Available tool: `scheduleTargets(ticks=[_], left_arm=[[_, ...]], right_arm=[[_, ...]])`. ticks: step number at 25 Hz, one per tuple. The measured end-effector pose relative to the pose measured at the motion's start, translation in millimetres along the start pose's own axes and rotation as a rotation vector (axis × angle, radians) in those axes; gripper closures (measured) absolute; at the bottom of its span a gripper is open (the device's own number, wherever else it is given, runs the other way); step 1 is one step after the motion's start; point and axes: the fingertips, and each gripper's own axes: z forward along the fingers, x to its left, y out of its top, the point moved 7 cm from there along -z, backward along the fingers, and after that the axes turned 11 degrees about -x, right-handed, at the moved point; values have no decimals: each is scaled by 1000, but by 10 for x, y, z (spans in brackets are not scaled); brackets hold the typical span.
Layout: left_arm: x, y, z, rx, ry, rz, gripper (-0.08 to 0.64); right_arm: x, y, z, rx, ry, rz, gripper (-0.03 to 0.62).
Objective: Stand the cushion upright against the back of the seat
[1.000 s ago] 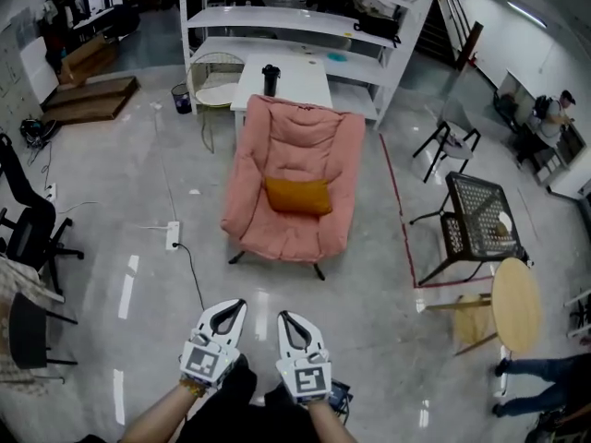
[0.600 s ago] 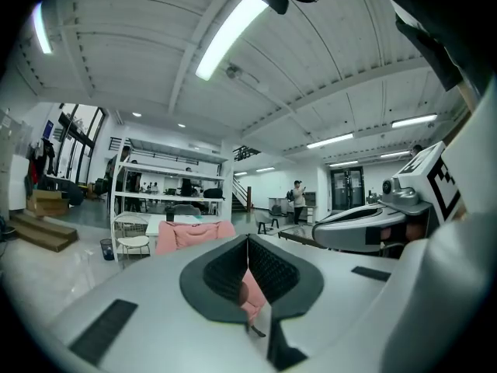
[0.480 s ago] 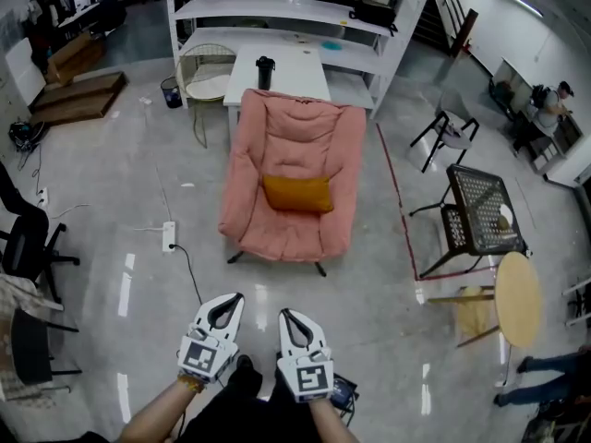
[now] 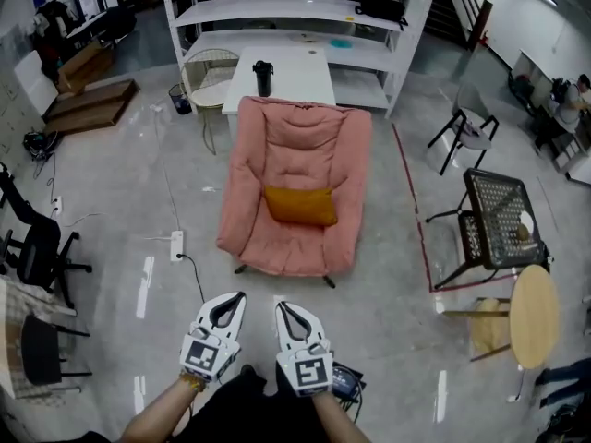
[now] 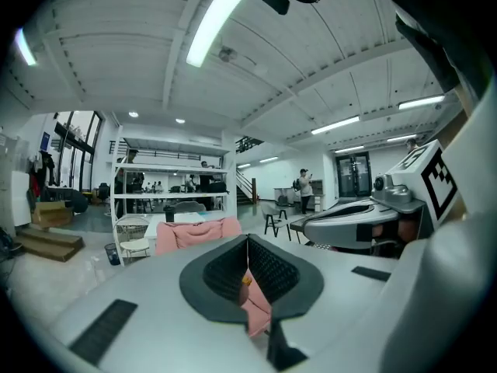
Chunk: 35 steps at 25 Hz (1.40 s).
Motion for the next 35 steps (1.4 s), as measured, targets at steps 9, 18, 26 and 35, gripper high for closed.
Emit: scheduleTargets(ticks=[9, 18, 26, 35], left_arm=[[208, -124, 531, 50, 65, -11, 546], [994, -426, 1058, 54, 5, -46, 546], [1604, -560, 1572, 45, -52, -74, 546], [1693, -863, 2377, 101, -24, -78, 546]], right_arm=[[-660, -168, 335, 44, 31, 9, 577], [-771, -308, 1299, 116, 59, -45, 575], [-932, -382, 2051, 167, 47, -86, 575], [-1886, -744, 2540, 212, 80, -12, 575]])
